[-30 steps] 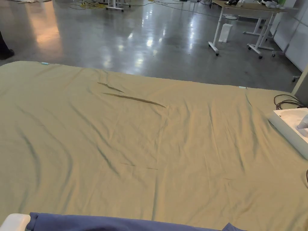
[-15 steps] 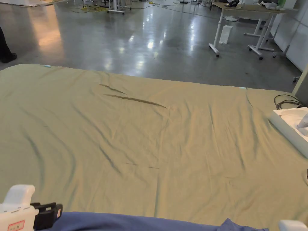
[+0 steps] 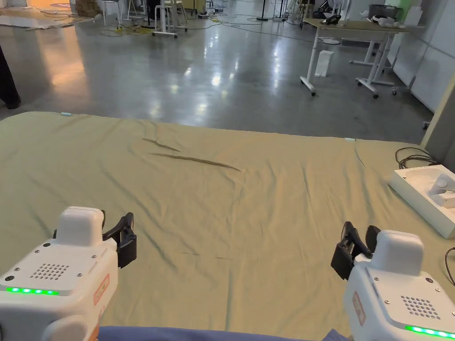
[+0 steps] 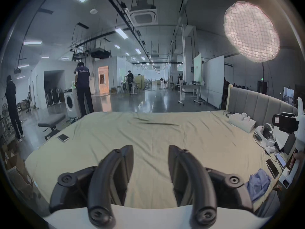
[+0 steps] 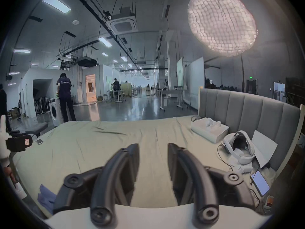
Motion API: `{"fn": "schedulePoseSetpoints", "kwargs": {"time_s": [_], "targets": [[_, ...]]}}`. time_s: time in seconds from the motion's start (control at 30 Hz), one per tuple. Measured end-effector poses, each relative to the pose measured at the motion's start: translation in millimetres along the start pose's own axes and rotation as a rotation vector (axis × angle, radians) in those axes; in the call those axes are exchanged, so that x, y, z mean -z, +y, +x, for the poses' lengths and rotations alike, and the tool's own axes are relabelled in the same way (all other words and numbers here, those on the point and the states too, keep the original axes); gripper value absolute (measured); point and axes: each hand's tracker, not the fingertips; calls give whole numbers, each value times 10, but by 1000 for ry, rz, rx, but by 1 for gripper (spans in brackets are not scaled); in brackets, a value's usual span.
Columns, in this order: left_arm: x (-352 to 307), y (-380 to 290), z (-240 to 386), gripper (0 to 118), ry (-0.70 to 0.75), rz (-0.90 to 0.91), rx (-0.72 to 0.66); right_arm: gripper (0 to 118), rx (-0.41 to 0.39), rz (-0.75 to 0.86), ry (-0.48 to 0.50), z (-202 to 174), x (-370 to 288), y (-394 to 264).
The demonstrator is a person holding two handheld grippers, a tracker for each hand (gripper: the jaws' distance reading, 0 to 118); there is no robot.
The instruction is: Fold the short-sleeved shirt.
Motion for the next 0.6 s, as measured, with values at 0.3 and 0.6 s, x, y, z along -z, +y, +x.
{"fn": "schedulePoseSetpoints", "kwargs": {"time_s": [0.3,0.6], "targets": [[48,-1,7,1,-3,-46,-56,0,-64,33,21,-165,33,-7],[161,-207,-764,1,-78,-330,-108,0,-104,-6,55,-259,131,-54]]}}
